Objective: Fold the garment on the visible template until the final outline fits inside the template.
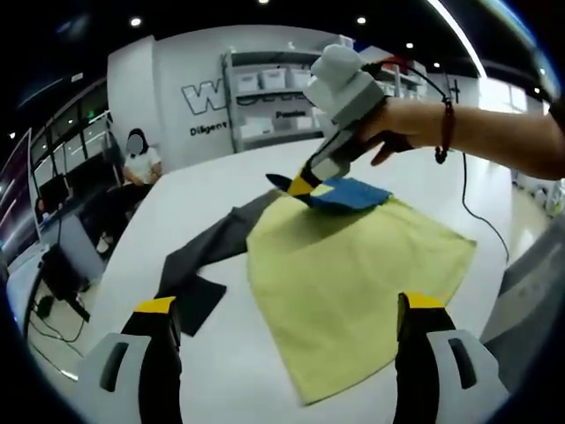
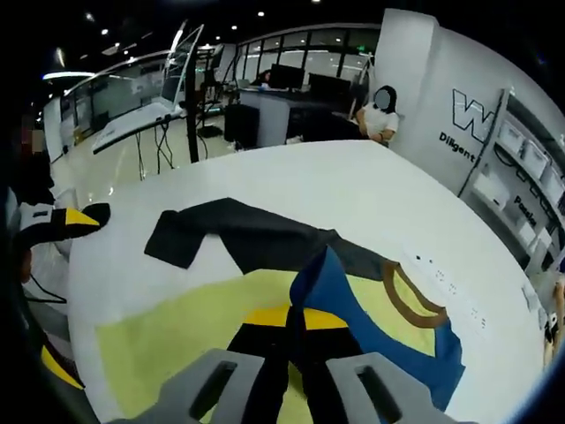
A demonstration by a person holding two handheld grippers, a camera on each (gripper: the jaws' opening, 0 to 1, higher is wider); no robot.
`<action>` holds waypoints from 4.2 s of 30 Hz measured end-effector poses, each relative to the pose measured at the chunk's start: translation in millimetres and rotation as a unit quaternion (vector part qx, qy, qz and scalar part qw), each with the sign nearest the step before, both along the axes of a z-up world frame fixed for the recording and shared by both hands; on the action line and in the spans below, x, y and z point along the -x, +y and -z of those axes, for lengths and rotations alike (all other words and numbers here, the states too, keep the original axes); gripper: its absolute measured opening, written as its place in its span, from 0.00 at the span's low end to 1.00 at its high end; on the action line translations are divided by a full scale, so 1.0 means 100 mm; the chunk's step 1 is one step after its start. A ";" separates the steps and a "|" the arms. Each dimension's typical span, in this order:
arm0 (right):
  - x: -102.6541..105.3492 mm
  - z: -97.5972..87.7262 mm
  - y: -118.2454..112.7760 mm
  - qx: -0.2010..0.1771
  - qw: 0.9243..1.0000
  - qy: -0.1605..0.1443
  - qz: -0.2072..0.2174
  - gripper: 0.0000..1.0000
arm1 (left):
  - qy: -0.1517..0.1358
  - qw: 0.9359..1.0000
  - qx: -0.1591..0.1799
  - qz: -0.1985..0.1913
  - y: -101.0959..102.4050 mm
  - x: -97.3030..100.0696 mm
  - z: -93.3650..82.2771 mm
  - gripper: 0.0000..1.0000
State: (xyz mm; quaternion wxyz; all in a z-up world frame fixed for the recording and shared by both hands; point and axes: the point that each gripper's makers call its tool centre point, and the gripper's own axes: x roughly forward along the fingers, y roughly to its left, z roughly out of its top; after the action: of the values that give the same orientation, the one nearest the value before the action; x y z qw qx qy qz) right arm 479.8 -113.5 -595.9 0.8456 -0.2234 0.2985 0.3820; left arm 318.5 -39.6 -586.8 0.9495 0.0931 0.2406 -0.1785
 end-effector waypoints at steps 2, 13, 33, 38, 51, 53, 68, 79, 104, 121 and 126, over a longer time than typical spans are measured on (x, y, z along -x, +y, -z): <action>0.02 0.02 0.04 -0.001 1.000 0.003 -0.001 0.00 | -0.001 1.000 0.000 0.000 0.00 0.00 0.00 0.99; 0.16 0.12 0.15 0.013 1.000 0.002 -0.020 0.00 | -0.002 1.000 0.002 -0.001 0.01 -0.01 0.00 0.99; 0.33 0.43 0.30 0.012 0.999 0.018 -0.031 0.00 | -0.002 1.000 0.000 -0.003 0.02 0.00 0.00 0.99; 0.32 0.49 0.33 -0.007 0.999 0.034 -0.021 0.00 | 0.000 1.000 -0.001 -0.002 0.01 0.00 0.00 0.99; 0.36 0.46 0.32 -0.083 0.993 0.079 0.013 0.33 | 0.001 1.000 -0.003 0.000 0.01 0.00 0.01 0.99; 0.31 0.41 0.28 -0.103 0.991 0.079 0.032 0.47 | 0.002 1.000 -0.004 0.001 0.00 0.00 0.01 0.99; 0.09 0.15 -0.29 -0.137 0.984 0.057 0.099 0.99 | 0.008 1.000 0.001 -0.005 0.02 -0.01 0.03 0.99; 0.08 0.11 -0.89 -0.123 0.982 0.049 0.138 0.99 | 0.009 1.000 0.003 -0.015 0.06 -0.02 0.04 0.99; 0.03 0.47 -2.11 -0.111 0.961 0.065 0.247 0.82 | 0.014 0.997 -0.008 -0.074 0.60 -0.18 0.04 0.99; -0.03 0.75 -2.32 -0.087 0.958 0.054 0.266 0.25 | 0.031 0.993 -0.008 -0.111 0.93 -0.22 0.13 0.98; -0.06 0.81 -2.40 -0.066 0.959 0.055 0.269 0.14 | 0.034 0.993 -0.007 -0.113 0.92 -0.23 0.15 0.97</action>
State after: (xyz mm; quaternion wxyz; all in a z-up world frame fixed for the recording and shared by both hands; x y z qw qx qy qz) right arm 486.2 -353.2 -676.9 0.9123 -0.0573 0.3675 0.1714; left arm 341.3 52.3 -602.1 0.9543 0.0656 0.2828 -0.0715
